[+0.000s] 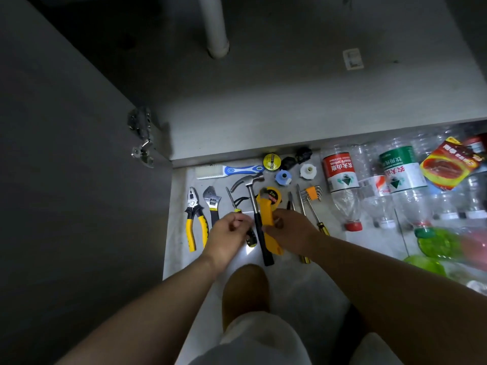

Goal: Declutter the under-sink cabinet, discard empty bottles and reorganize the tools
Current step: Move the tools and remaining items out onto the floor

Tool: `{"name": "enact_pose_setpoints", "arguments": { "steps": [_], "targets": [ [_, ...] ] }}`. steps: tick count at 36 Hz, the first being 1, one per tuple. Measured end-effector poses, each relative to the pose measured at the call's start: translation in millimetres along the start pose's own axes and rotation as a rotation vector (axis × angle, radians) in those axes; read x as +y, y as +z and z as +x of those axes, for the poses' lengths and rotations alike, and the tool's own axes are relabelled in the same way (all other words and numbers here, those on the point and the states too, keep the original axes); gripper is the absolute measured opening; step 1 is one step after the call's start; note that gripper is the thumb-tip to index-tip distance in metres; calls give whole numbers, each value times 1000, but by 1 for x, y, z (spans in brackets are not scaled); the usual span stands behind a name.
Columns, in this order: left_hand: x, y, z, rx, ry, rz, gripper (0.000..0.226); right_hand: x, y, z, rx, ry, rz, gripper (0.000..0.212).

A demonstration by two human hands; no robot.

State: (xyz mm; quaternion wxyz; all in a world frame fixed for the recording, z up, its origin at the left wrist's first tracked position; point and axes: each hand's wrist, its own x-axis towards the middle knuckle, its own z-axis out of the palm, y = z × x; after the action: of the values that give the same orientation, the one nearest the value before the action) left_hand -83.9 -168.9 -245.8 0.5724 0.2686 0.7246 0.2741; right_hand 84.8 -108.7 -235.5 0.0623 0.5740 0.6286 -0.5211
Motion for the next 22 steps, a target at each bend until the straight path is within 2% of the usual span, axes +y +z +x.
{"name": "enact_pose_setpoints", "arguments": {
  "steps": [2, 4, 7, 10, 14, 22],
  "targets": [
    [-1, -3, -5, -195, -71, -121, 23, -10, 10, 1, -32, -48, 9, 23],
    [-5, -6, -11, -256, -109, -219, 27, -20, 20, 3, -70, -73, 26, 26],
    [-14, -12, -12, -130, -154, -319, 26, -26, 27, 5, -105, -76, 43, 33],
    [-25, -16, -7, 25, -185, -315, 26, -27, 31, 5, -125, -53, 18, 39],
    [-37, -22, 6, 208, -219, -135, 23, -20, 30, 2, -124, -45, -23, 34],
    [-35, -19, 14, 244, -105, 338, 35, -3, 12, -1, -95, -12, -146, 27]
  ]
}}
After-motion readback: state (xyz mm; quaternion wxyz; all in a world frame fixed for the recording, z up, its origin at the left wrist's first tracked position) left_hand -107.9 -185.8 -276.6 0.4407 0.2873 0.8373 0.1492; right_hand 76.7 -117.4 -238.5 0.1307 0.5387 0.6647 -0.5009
